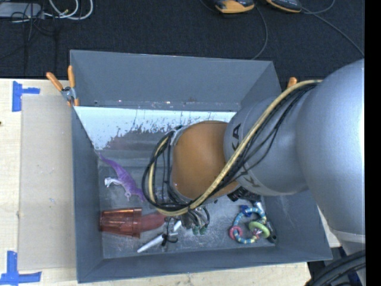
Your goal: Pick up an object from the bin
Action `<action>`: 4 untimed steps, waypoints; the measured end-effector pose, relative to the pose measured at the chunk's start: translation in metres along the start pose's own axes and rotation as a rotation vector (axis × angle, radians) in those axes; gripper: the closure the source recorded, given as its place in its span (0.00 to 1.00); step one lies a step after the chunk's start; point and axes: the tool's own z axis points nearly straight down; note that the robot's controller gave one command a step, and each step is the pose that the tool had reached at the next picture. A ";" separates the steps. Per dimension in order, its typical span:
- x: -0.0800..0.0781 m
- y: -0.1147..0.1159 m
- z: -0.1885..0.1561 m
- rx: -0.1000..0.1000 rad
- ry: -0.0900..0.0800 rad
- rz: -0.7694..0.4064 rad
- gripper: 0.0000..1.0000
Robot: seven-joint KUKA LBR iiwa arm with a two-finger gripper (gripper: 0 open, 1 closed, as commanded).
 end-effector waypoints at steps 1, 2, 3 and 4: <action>-0.008 0.080 0.004 -0.003 -0.008 0.038 0.00; 0.010 0.058 0.038 -0.003 -0.012 -0.077 0.00; -0.002 0.066 0.040 -0.003 -0.006 0.095 1.00; -0.002 0.066 0.040 -0.003 -0.006 0.096 1.00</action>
Offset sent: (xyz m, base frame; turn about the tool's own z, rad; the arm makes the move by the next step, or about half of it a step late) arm -0.0203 0.0551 -0.0388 -0.0775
